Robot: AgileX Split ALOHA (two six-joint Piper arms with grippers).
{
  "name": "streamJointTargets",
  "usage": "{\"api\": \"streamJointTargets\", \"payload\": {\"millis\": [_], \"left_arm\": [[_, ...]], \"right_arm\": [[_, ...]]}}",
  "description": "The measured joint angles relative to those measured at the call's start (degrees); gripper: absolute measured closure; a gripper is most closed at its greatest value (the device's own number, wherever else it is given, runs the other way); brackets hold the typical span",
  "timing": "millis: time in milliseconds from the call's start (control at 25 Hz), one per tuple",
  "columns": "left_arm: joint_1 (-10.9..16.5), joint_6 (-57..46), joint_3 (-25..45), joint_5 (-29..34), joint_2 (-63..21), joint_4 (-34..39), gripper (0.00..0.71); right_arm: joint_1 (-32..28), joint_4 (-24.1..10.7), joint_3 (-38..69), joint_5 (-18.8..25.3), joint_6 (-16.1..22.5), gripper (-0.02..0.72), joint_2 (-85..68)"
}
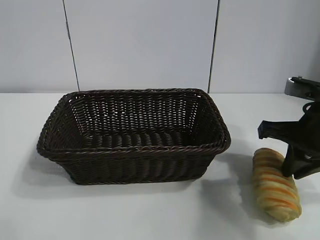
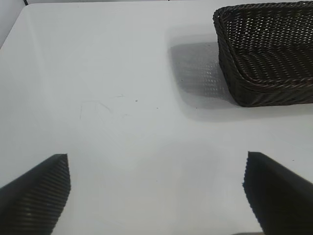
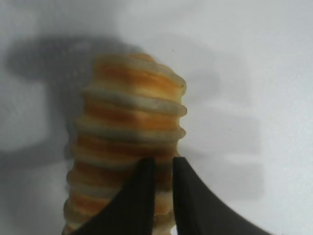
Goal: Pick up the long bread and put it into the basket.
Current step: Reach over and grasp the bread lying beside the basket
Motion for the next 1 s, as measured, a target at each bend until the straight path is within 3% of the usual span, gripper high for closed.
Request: {"api": "streamJointTargets", "payload": {"millis": [280, 480, 600, 720, 880, 1000], "left_arm": [[0.0, 0.0, 0.0, 0.0, 0.0, 0.0, 0.015], [0.0, 0.0, 0.0, 0.0, 0.0, 0.0, 0.015], [0.0, 0.0, 0.0, 0.0, 0.0, 0.0, 0.015], [0.0, 0.0, 0.0, 0.0, 0.0, 0.0, 0.015], [0.0, 0.0, 0.0, 0.0, 0.0, 0.0, 0.015], [0.0, 0.0, 0.0, 0.0, 0.0, 0.0, 0.015]], "right_arm": [[0.0, -2.6, -15.1, 14.2, 0.0, 0.696, -4.3], [0.0, -3.2, -16.5, 16.7, -0.1, 0.701, -4.0], [0.0, -1.8, -13.6, 16.7, -1.1, 0.678, -2.6], [0.0, 1.5, -9.4, 14.5, -3.2, 0.540, -0.9], [0.2, 3.9, -5.4, 10.7, -6.5, 0.164, 1.0], [1.1, 4.3, -4.2, 8.7, -8.1, 0.059, 2.9]]}}
